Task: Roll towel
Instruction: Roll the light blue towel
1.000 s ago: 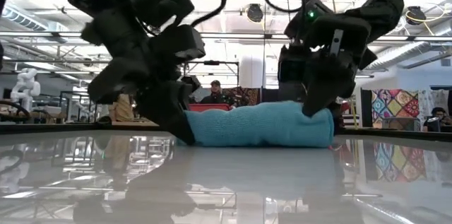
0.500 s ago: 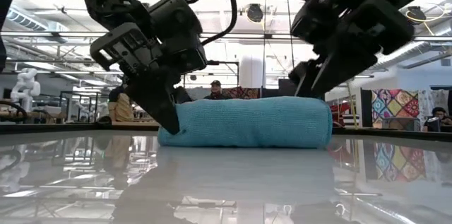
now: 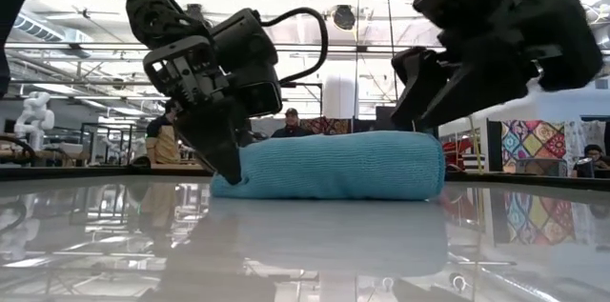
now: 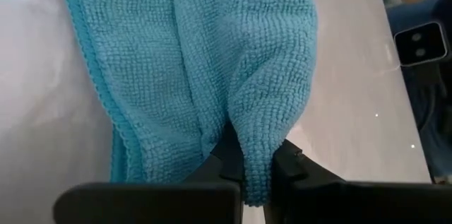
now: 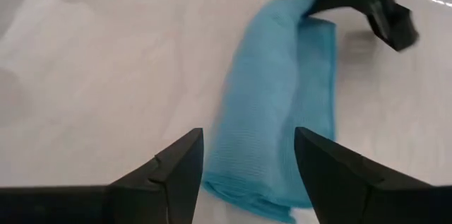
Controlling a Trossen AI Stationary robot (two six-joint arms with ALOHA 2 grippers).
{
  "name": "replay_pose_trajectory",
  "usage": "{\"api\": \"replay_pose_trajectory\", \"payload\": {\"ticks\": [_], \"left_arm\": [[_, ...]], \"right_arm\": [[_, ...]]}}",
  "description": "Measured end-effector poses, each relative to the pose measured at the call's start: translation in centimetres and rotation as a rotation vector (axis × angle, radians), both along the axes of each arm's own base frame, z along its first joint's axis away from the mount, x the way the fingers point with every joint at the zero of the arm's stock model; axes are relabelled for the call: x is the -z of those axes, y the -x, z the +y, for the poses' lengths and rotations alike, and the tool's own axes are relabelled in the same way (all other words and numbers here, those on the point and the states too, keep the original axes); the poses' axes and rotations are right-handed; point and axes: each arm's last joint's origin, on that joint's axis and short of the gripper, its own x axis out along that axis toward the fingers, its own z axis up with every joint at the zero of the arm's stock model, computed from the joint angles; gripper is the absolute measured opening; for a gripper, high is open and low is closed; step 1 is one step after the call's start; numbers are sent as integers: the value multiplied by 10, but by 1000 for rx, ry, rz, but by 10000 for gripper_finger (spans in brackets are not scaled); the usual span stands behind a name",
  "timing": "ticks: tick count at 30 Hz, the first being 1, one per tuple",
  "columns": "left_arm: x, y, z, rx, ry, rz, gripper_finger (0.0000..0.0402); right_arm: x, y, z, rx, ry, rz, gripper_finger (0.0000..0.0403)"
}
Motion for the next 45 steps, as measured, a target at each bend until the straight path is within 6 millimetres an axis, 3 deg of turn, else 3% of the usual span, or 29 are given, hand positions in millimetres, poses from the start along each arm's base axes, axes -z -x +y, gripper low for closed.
{"api": "replay_pose_trajectory", "payload": {"ticks": [5, 10, 21, 24, 30, 33, 36, 41, 45], "left_arm": [[2, 0, 0, -14, 10, 17, 18], [0, -2, 2, -27, 49, 35, 18], [-1, -1, 12, -60, 157, 87, 21], [-1, -1, 12, -68, 142, 88, 58], [-2, -2, 13, -87, 86, 74, 194], [-13, -4, 13, -78, 71, 46, 238], [-28, -4, 11, -96, -52, 22, 247], [-60, -2, -1, -73, -337, -51, 250], [-75, 3, -19, -37, -484, -114, 251]], "right_arm": [[2, 4, 12, -24, 31, 2, 212], [16, 4, 18, -11, 90, 46, 205], [48, -2, 17, 135, 135, 125, 147], [51, -4, 15, 178, 99, 129, 129], [52, -7, 7, 239, -21, 160, 71], [52, -9, 2, 252, -113, 187, 32], [51, -11, -4, 258, -218, 217, 8], [51, -15, -17, 291, -387, 267, 16], [50, -16, -26, 307, -502, 312, 15]]}}
